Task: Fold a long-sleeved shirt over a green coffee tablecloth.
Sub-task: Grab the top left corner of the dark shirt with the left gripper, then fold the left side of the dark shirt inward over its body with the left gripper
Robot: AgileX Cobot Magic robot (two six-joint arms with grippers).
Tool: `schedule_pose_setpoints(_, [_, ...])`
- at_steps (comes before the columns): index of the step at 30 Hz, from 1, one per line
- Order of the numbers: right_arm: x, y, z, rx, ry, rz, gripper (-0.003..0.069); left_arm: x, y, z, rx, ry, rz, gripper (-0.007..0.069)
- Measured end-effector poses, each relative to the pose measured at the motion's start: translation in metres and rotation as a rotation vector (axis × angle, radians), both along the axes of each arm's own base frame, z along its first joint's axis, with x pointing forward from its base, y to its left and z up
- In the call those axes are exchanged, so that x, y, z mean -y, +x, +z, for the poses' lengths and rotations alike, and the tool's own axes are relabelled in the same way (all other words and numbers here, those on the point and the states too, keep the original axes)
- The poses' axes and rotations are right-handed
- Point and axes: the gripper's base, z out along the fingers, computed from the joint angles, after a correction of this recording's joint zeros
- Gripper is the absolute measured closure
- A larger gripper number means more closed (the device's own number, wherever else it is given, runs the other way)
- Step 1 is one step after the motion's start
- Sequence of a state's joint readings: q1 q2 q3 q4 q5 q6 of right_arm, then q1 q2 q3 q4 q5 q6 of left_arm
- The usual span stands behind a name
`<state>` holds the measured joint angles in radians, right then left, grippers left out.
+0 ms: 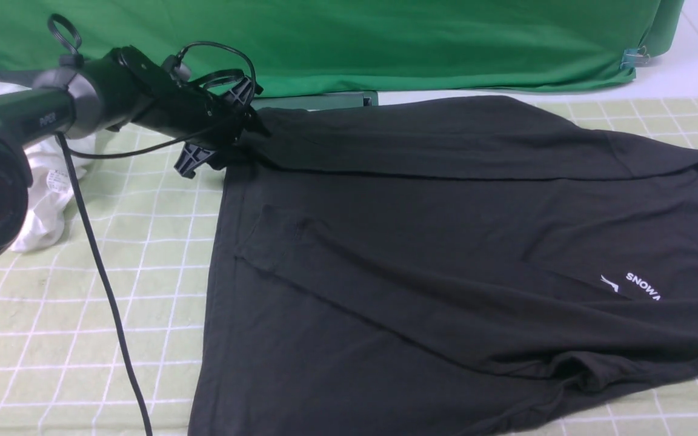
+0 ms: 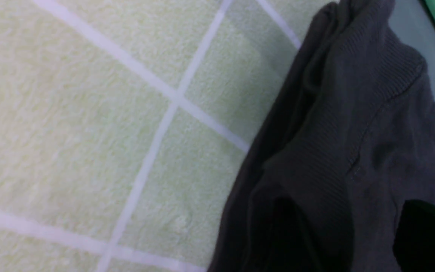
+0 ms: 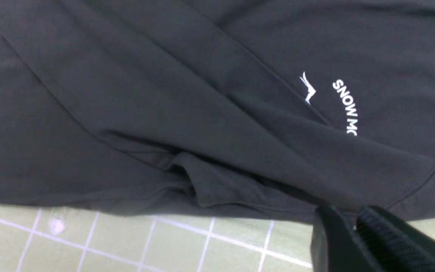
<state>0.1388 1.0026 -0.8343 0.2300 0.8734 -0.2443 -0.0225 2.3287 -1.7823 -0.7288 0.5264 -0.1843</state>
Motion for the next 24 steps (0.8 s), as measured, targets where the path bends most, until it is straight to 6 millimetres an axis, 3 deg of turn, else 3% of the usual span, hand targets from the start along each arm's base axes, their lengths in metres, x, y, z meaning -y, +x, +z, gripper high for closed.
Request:
schedule_pose_setpoints(8, [0.0,0.0,0.0,0.0,0.01,-0.014,0.0555,0.0,0.002,-0.001,0.016,-0.004,0.007,0.0248])
schedule_pose_setpoints(12, [0.0,0.0,0.0,-0.002,0.015,-0.022,0.0551,0.0,0.002,-0.001,0.023,0.006,0.001,0.0346])
schedule_pose_setpoints(14, [0.0,0.0,0.0,0.001,0.016,-0.022,0.0547,-0.002,0.004,0.002,0.043,0.039,-0.017,0.0481])
schedule_pose_setpoints(17, [0.0,0.001,0.001,0.012,0.018,-0.024,0.0547,-0.002,0.004,0.003,0.052,0.055,-0.028,0.0575])
schedule_pose_setpoints(24, [0.0,0.002,0.001,0.02,0.019,-0.025,0.054,0.0,0.004,0.022,0.085,0.036,-0.042,0.0601])
